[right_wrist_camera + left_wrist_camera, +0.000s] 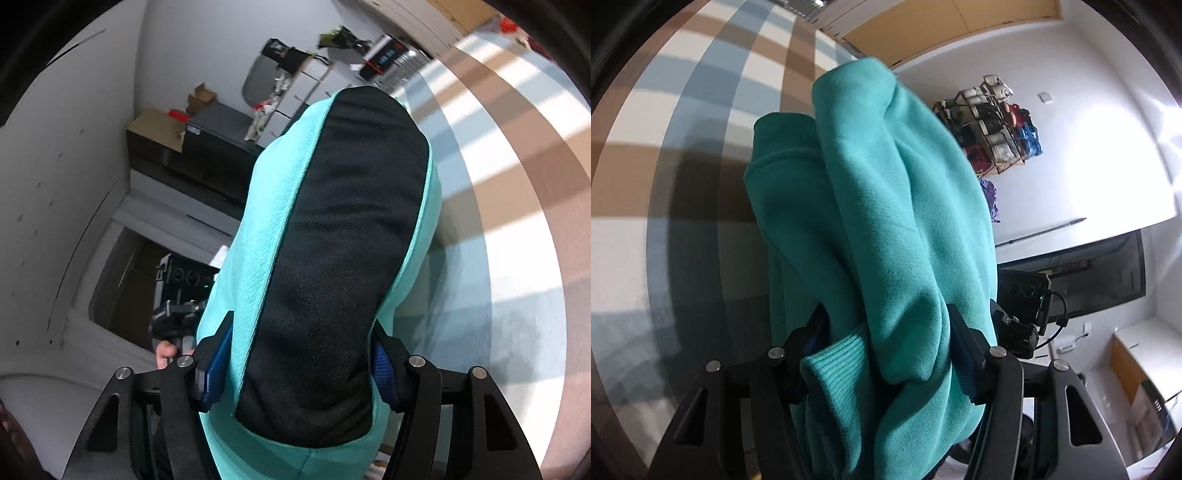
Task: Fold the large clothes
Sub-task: 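Carry the folded hoodie off the bed with both grippers clamped on it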
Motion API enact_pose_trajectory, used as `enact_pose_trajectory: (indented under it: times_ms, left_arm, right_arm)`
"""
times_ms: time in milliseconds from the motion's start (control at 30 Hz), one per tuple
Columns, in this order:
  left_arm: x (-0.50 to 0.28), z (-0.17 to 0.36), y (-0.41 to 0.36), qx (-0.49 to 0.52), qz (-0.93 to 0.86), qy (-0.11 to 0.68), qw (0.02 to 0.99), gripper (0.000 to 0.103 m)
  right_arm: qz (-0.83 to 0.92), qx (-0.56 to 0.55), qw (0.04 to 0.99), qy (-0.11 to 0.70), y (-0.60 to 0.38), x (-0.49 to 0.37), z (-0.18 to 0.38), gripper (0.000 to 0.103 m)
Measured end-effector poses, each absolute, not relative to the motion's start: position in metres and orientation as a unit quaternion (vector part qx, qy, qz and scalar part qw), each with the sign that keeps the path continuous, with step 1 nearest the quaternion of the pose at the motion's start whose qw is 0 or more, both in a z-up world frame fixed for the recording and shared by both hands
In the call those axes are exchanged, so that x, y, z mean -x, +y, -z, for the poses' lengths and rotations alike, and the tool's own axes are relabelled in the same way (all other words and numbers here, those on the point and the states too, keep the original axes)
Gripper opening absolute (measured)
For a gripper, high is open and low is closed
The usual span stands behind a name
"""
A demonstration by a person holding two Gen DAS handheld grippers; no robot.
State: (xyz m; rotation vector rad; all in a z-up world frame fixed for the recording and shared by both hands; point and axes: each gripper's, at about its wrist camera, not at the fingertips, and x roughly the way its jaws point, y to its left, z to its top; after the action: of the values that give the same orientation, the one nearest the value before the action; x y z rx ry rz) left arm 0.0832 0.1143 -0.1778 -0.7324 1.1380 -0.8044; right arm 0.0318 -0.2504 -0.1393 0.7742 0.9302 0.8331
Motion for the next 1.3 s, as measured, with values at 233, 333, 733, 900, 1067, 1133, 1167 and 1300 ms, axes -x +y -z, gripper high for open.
enact_pose_trajectory:
  times_ms: [233, 333, 733, 900, 1067, 1133, 1167, 1300]
  left_arm:
    - [-0.073, 0.135, 0.119, 0.314, 0.374, 0.488, 0.723, 0.054]
    - [-0.071, 0.121, 0.121, 0.295, 0.364, 0.482, 0.74, 0.055]
    - [-0.111, 0.247, 0.096, 0.345, 0.298, 0.568, 0.685, 0.087]
    - [-0.118, 0.259, 0.088, 0.341, 0.321, 0.564, 0.68, 0.09]
    - [-0.135, 0.267, 0.074, 0.372, 0.351, 0.576, 0.637, 0.085]
    - [-0.138, 0.262, 0.07, 0.368, 0.371, 0.573, 0.631, 0.074]
    - [-0.14, 0.258, 0.071, 0.363, 0.373, 0.573, 0.634, 0.072]
    - [-0.141, 0.247, 0.072, 0.359, 0.385, 0.564, 0.636, 0.064]
  right_arm:
    - [-0.395, -0.346, 0.755, 0.394, -0.246, -0.024, 0.099, 0.063]
    - [-0.402, -0.345, 0.762, 0.373, -0.243, -0.023, 0.078, 0.063]
    - [-0.336, -0.272, 0.765, 0.478, -0.256, -0.048, 0.134, 0.073]
    - [-0.327, -0.254, 0.76, 0.501, -0.261, -0.054, 0.146, 0.102]
    - [-0.379, -0.357, 0.677, 0.52, -0.251, -0.064, 0.187, 0.103]
    - [-0.385, -0.354, 0.683, 0.509, -0.245, -0.061, 0.186, 0.102]
    - [-0.386, -0.345, 0.691, 0.504, -0.242, -0.058, 0.181, 0.099]
    - [-0.388, -0.344, 0.708, 0.48, -0.246, -0.043, 0.162, 0.08]
